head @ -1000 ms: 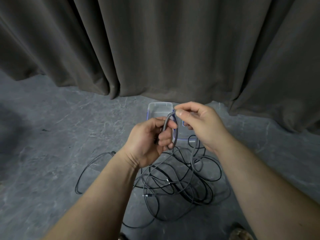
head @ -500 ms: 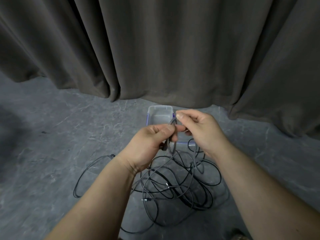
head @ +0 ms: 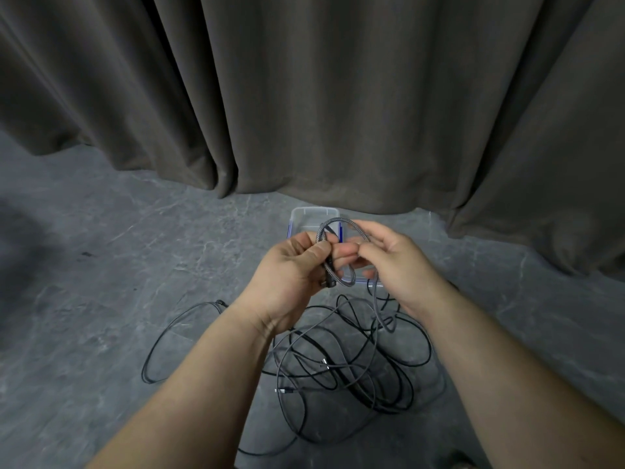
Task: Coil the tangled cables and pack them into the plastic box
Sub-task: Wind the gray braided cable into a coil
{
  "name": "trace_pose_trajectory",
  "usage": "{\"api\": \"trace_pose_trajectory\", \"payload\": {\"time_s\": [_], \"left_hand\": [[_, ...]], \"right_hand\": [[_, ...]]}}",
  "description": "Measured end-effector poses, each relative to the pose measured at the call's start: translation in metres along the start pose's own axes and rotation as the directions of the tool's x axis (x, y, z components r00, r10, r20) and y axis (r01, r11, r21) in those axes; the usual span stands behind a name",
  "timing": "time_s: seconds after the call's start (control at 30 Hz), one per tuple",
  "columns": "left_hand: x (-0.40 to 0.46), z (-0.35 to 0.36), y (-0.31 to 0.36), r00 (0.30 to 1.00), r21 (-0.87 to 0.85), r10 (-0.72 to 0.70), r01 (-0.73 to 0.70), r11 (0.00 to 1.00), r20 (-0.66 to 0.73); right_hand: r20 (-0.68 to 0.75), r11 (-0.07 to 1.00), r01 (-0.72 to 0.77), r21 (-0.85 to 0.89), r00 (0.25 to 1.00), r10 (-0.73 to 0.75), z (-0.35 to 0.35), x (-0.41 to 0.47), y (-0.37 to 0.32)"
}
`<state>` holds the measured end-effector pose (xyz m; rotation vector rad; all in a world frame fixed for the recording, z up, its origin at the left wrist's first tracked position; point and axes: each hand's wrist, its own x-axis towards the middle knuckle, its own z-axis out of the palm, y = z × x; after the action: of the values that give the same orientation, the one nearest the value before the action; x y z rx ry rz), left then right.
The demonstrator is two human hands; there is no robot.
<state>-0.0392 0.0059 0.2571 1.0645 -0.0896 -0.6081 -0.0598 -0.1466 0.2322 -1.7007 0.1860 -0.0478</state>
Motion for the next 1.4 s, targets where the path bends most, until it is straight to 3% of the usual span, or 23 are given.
{"api": "trace_pose_trajectory", "payload": {"time_s": [0.17,0.27,0.47,0.83,1.1,1.4], "left_hand": [[0.0,0.0,0.0,0.999,0.022,0.04,-0.04,0.999,-0.017],[0.003,-0.004,0.001,0.996,0.01,0.074,-0.073,0.997,-0.056],[0.004,-0.002,0.001,0.998,-0.114,0.062,-0.065,0.991,-0.028],[0.007,-0.009,0.001,0.998,-0.302,0.065,-0.065,0.951,-0.011],[0.009,-0.01,0.0,0.997,-0.293,0.075,-0.069,0.954,0.012],[0.01,-0.005,-0.005,0.991,-0.159,0.125,-0.118,0.98,0.04]], "right_hand": [[0.117,0.995,-0.052,0.09,0.992,0.041,-0.007,-0.002,0.001],[0.177,0.997,-0.06,0.047,0.983,0.051,-0.005,-0.003,0.003],[0.103,0.998,0.002,-0.059,0.995,0.004,0.001,-0.002,0.006],[0.233,0.998,-0.031,-0.056,0.972,0.043,-0.003,-0.003,0.007],[0.199,0.999,-0.027,-0.023,0.979,0.031,-0.005,-0.005,0.005],[0.098,0.987,0.012,-0.161,0.995,0.004,-0.001,-0.003,0.004]]}}
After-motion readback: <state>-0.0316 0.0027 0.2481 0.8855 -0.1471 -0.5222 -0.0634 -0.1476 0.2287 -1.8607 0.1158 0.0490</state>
